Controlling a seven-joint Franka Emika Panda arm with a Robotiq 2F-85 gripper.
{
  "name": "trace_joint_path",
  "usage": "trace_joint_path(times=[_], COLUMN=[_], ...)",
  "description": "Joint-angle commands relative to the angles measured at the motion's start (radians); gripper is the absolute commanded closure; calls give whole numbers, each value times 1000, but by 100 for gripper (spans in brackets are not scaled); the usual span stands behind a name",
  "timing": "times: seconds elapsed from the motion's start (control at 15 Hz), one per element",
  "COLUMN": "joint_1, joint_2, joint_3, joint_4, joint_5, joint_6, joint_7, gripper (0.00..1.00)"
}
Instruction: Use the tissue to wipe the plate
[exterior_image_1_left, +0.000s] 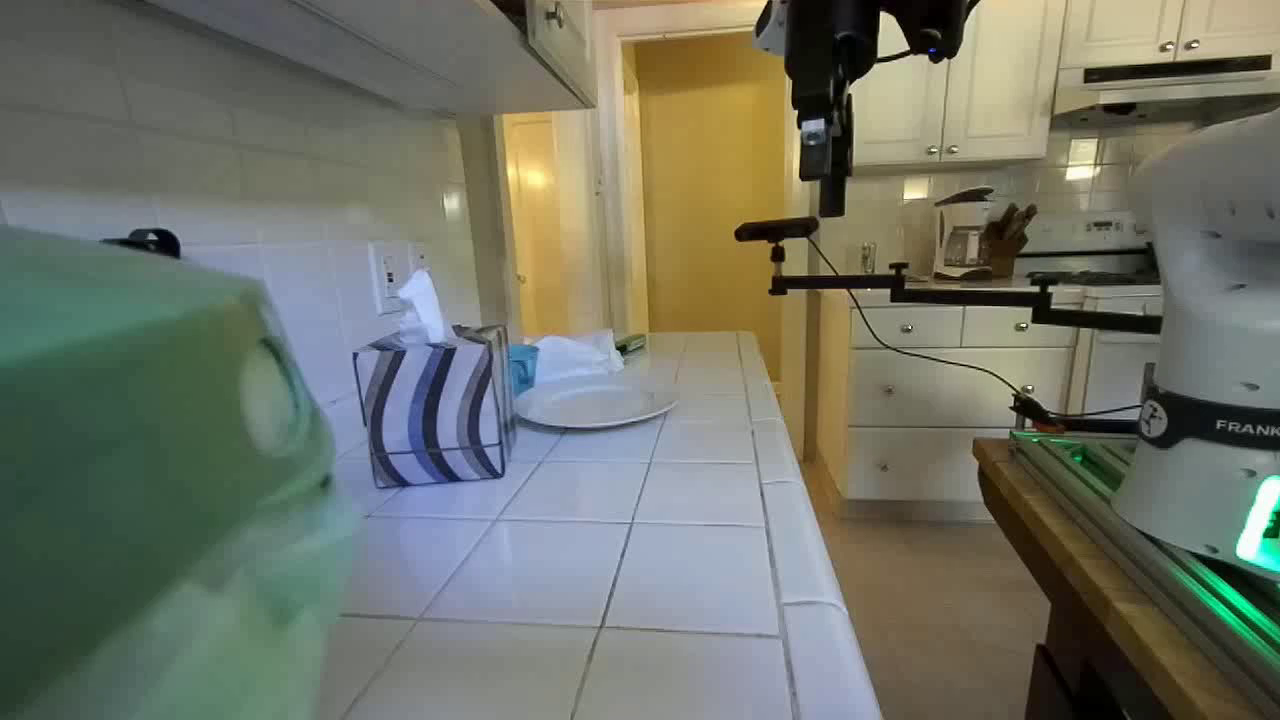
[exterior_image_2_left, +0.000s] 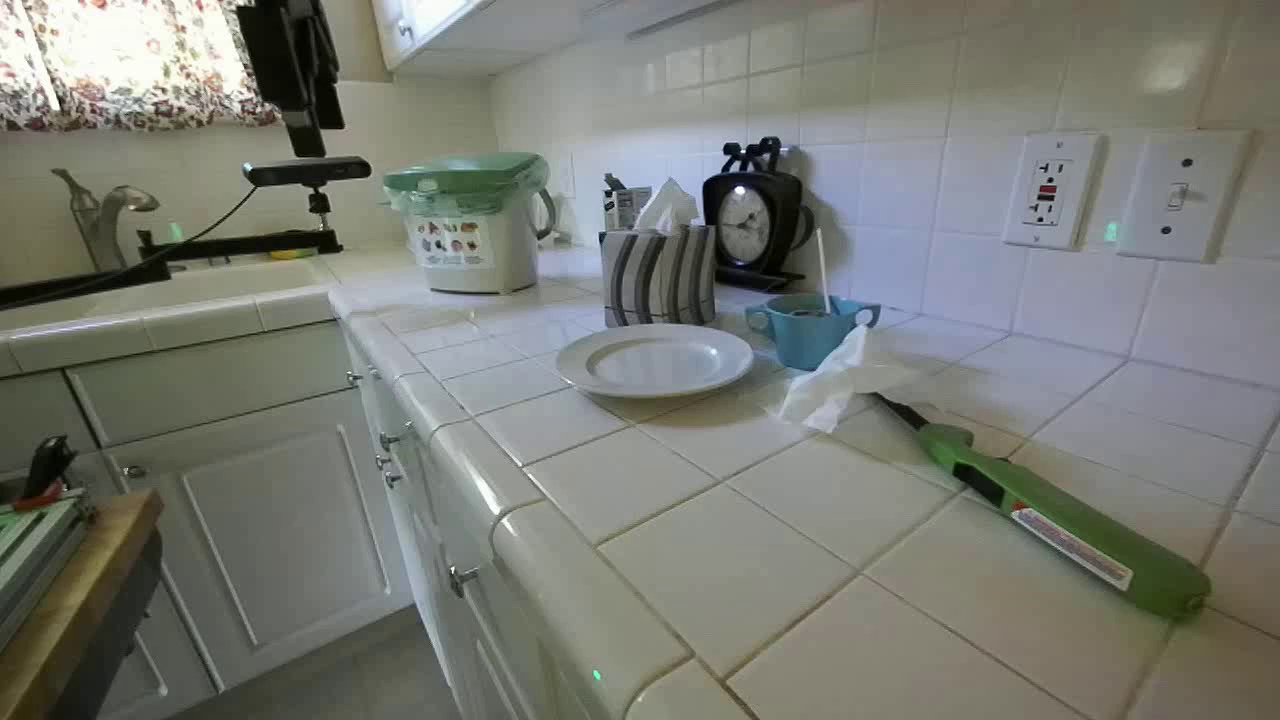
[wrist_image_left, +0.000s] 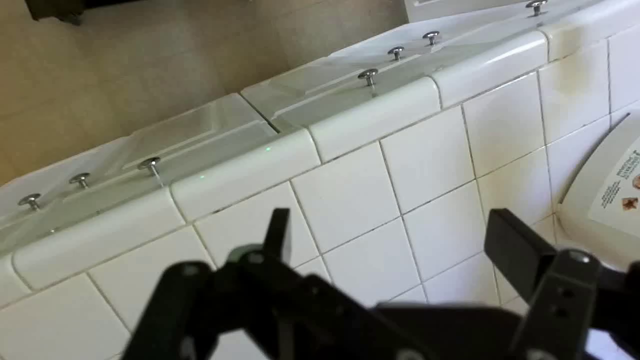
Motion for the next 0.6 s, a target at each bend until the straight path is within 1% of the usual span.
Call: trace_joint_path(times=[0.0, 0.47, 0.53], joint_1=[-13, -13, -20], joint_2=[0, 0, 24], joint_3=[11, 11, 6], joint_4=[2, 2, 11], joint_5=[6, 6, 1], joint_6=[-5, -5, 10], joint_7=[-5, -5, -12], gripper=[0, 0, 0])
